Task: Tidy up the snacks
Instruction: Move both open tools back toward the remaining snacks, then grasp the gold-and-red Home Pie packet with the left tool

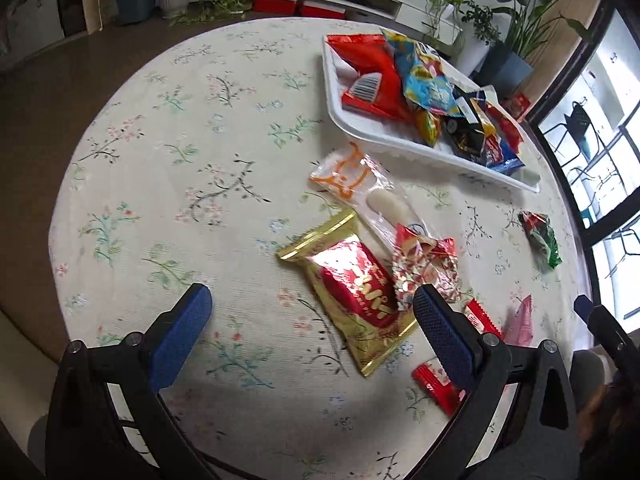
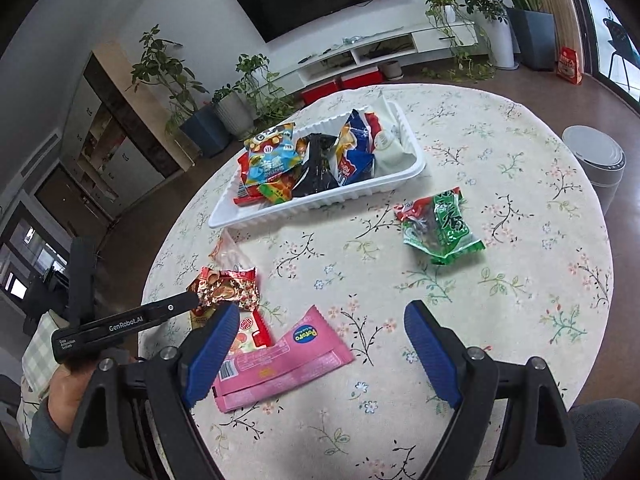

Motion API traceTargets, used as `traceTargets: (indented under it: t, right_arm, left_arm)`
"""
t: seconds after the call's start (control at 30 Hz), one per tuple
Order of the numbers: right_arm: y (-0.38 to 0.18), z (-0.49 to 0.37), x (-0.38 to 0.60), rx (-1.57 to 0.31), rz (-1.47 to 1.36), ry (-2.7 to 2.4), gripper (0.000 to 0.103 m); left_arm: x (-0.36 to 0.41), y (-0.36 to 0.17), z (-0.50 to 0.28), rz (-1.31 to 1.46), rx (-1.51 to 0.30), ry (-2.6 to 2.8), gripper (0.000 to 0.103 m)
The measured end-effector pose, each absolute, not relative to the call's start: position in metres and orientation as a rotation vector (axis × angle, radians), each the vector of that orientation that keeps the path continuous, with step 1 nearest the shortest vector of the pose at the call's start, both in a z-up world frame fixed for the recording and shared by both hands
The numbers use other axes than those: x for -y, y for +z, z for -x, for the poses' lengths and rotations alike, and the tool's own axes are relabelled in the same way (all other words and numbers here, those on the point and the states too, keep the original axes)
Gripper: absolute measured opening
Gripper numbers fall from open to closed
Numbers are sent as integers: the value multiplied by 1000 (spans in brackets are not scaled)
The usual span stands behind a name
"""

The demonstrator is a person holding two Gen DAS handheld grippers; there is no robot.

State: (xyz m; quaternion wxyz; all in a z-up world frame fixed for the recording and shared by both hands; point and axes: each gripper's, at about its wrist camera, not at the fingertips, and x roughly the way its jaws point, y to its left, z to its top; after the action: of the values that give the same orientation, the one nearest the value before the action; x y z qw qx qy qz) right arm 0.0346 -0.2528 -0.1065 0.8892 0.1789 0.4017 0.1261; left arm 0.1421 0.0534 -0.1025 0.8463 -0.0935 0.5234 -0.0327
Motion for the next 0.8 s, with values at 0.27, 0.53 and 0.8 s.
traceTargets:
  t: [0.27,0.53,0.8]
  right_arm:
    - [-108,-33,247,-832,-355,271,87]
    - [-107,-31,245,-827,-328,259,87]
    - [-108,-32,235,-836,-302,269,87]
  left_arm:
    - [-29,-115,-158,81,-1139,-47,101]
    - [-54,-112,-157,40,-1126,-32,100]
    - [-58,-101,-161,42,-1098,9,100]
